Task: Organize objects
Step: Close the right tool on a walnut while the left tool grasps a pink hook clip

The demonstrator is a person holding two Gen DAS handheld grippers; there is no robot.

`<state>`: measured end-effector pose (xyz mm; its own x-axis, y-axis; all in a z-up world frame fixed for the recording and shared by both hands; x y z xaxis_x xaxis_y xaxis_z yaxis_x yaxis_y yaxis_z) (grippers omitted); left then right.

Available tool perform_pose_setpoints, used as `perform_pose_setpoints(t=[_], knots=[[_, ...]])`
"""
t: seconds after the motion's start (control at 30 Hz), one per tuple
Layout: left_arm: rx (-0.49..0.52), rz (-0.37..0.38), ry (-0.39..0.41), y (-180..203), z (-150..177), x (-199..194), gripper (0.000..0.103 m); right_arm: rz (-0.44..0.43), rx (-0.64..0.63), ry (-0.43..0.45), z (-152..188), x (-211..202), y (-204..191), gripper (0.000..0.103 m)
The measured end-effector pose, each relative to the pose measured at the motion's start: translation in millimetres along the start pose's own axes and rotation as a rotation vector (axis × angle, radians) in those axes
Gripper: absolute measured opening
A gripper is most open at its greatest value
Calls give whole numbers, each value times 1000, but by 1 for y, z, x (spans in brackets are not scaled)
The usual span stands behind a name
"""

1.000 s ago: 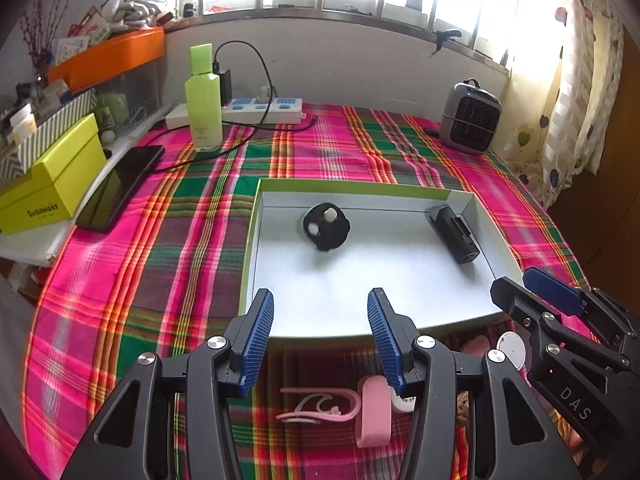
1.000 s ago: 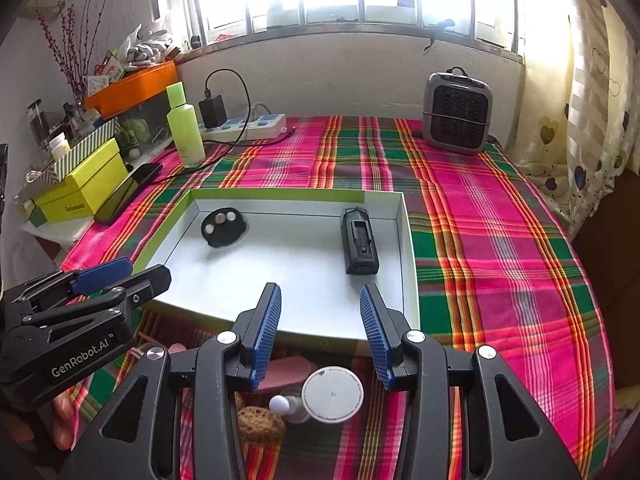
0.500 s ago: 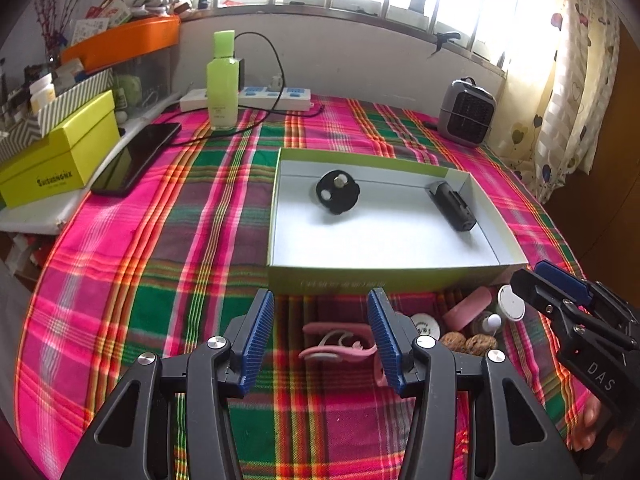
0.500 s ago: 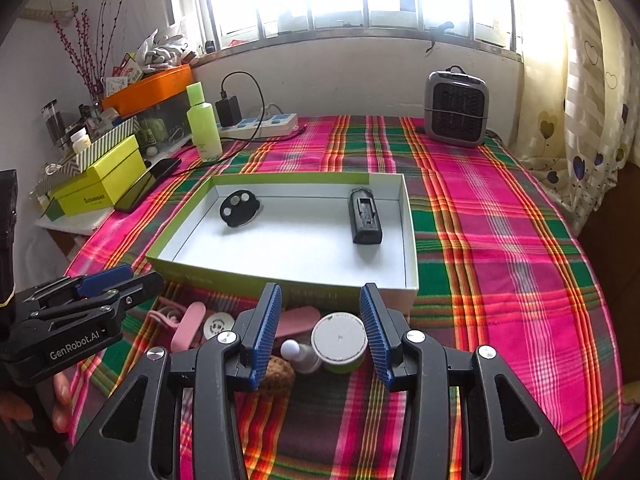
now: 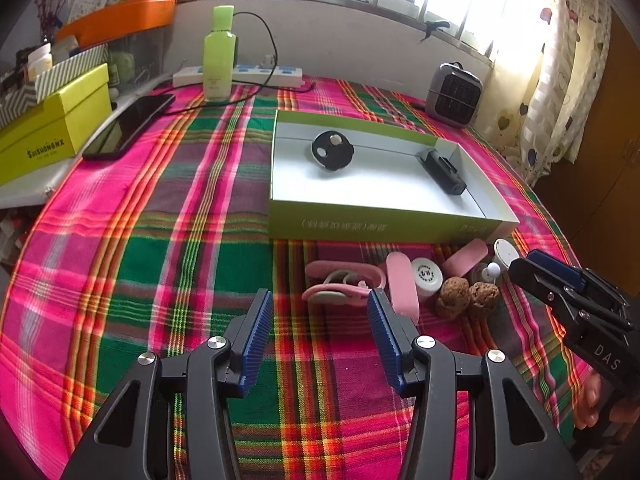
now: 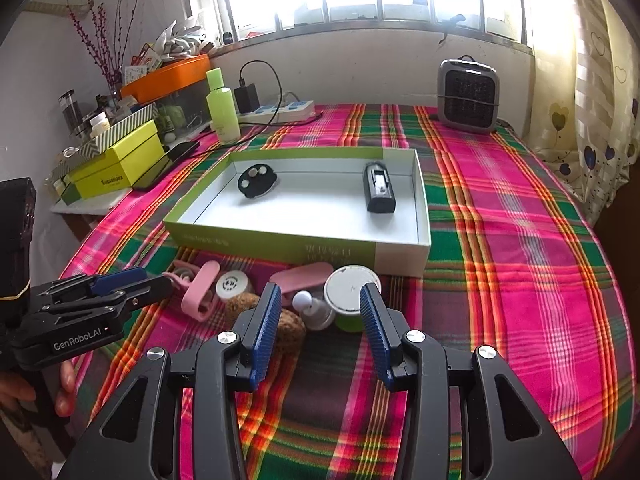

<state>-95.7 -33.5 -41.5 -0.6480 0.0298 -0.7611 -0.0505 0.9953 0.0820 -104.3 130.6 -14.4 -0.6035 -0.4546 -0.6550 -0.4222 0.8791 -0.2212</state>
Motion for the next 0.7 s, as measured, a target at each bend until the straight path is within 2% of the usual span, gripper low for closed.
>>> perform_pose_setpoints(t=[0.17, 0.43, 0.7], knots=[[4, 18, -4, 2, 3, 3, 48, -31, 6, -25, 9, 3, -4, 43], [-3, 2, -19, -4, 3, 10, 48, -65, -12, -60, 17, 10, -13, 43], [41, 2, -14, -2, -3, 14, 48, -79, -17, -85, 21, 17, -19, 43]])
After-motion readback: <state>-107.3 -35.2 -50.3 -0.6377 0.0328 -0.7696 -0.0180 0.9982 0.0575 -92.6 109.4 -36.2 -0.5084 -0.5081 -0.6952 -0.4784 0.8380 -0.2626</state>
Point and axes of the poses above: each gripper's, at about its wrist camera, not at the fingertips, and x roughly the way its jaws point, y to its right, z to its underside, the point moved 8 cm from there along x, roughly the way its jaws point, and after that the axes turned 8 degrees about -z, right-handed, at the moved point
